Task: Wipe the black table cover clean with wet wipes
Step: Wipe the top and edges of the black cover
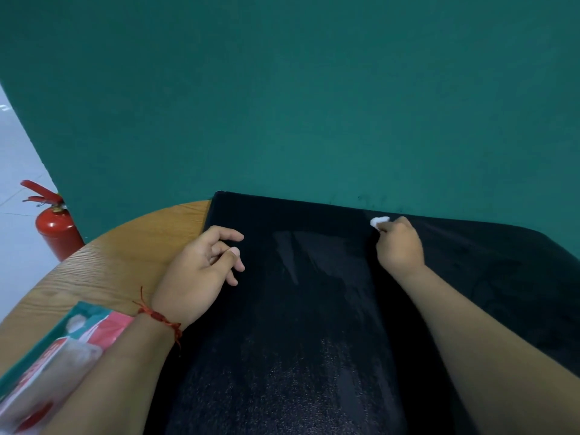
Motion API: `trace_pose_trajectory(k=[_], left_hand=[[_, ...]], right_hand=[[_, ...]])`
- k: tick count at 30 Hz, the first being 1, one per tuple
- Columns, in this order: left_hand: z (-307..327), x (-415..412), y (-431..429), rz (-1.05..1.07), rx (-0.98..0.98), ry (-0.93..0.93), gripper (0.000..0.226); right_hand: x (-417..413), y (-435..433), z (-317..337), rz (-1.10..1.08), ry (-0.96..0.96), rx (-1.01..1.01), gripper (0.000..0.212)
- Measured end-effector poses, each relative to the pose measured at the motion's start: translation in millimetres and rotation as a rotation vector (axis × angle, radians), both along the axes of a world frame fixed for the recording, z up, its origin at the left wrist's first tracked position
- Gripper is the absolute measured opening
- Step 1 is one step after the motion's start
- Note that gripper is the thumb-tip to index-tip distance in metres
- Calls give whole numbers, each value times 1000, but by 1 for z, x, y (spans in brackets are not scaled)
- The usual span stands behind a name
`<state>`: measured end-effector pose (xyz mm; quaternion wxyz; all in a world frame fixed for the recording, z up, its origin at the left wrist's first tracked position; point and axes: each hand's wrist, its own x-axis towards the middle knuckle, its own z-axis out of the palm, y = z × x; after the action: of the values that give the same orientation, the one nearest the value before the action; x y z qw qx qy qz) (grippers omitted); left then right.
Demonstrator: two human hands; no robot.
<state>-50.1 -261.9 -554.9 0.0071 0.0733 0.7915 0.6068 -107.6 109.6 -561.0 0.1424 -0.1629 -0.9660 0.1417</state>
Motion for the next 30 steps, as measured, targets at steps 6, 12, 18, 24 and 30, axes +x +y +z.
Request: trace_pose_trajectory(k=[6,12,18,24,30], left_hand=[[1,1,0,8,-20,10,21],[3,2,-1,26,-22,9,25],[2,2,-1,18,-28,8,24],[3,1,-2,22,-25,2,21],[3,1,0,17,-43,17,21]], right_hand=[[-4,-113,3,314,65,-88,37],[30,-190,3,745,15,-131,29],[30,-154,10,622,18,-209,18],[25,-43,12,276,54,-85,16],[46,19,5,50,36,102,15]])
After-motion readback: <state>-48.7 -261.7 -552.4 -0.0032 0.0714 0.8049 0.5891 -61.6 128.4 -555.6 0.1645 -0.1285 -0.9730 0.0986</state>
